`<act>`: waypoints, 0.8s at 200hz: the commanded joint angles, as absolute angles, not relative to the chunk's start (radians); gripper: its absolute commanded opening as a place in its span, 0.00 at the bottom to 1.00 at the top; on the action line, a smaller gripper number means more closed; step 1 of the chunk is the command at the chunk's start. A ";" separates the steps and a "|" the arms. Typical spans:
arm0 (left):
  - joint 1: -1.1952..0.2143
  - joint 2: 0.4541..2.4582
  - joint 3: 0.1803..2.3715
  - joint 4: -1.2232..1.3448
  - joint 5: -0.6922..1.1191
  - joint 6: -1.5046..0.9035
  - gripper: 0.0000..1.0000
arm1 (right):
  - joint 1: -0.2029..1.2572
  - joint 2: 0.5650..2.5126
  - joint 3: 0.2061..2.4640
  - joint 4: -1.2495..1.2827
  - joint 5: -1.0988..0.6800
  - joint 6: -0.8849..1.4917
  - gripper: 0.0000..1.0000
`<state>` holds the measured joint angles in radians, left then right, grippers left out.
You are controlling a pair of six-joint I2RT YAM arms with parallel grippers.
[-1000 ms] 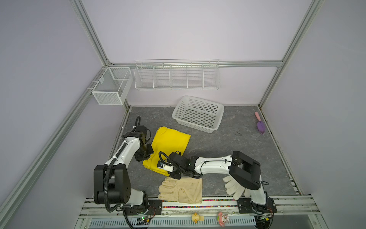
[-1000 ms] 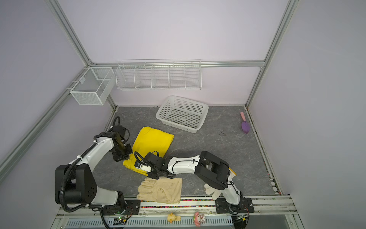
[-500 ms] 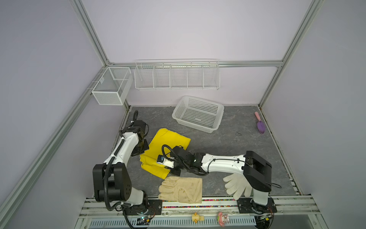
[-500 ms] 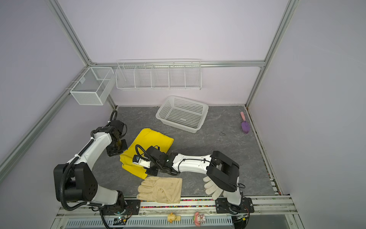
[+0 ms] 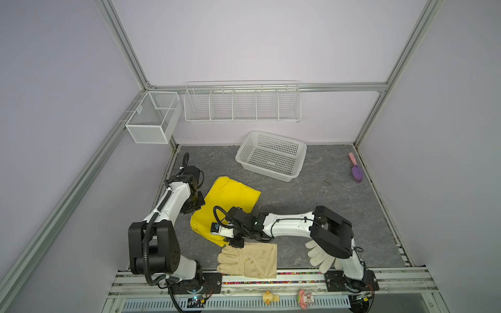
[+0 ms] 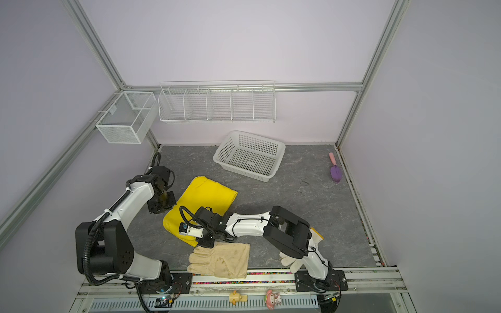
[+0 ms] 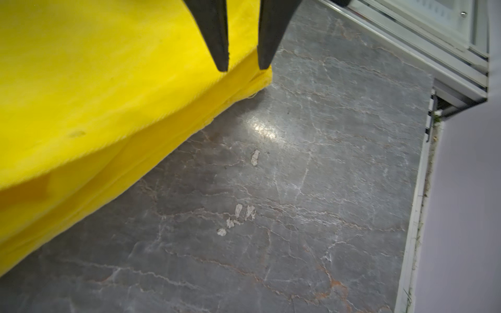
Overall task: Fold and stack the trousers
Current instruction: Smooth out the trousers at the middle-left of the table.
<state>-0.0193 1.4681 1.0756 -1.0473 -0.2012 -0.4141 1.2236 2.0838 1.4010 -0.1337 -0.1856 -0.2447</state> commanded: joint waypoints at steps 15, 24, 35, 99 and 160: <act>0.024 1.324 1.030 -1.099 -0.180 -0.593 0.41 | 1.214 2.088 1.419 -0.150 -0.263 -0.210 0.11; 0.046 1.273 0.999 -1.097 -0.165 -0.656 0.42 | 1.210 2.088 1.421 -0.147 -0.264 -0.203 0.12; 0.085 1.208 0.955 -1.091 -0.152 -0.725 0.42 | 1.204 2.088 1.419 -0.145 -0.265 -0.195 0.12; 0.159 1.117 0.706 -0.865 0.144 -0.942 0.42 | 1.192 2.097 1.416 -0.135 -0.280 -0.176 0.12; 0.164 1.133 0.618 -0.704 0.141 -0.985 0.32 | 1.190 2.097 1.417 -0.150 -0.278 -0.182 0.12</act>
<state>0.1574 1.1240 0.6418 -0.7910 0.1337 -0.9432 1.1969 2.0838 1.4048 -0.1326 -0.2527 -0.1791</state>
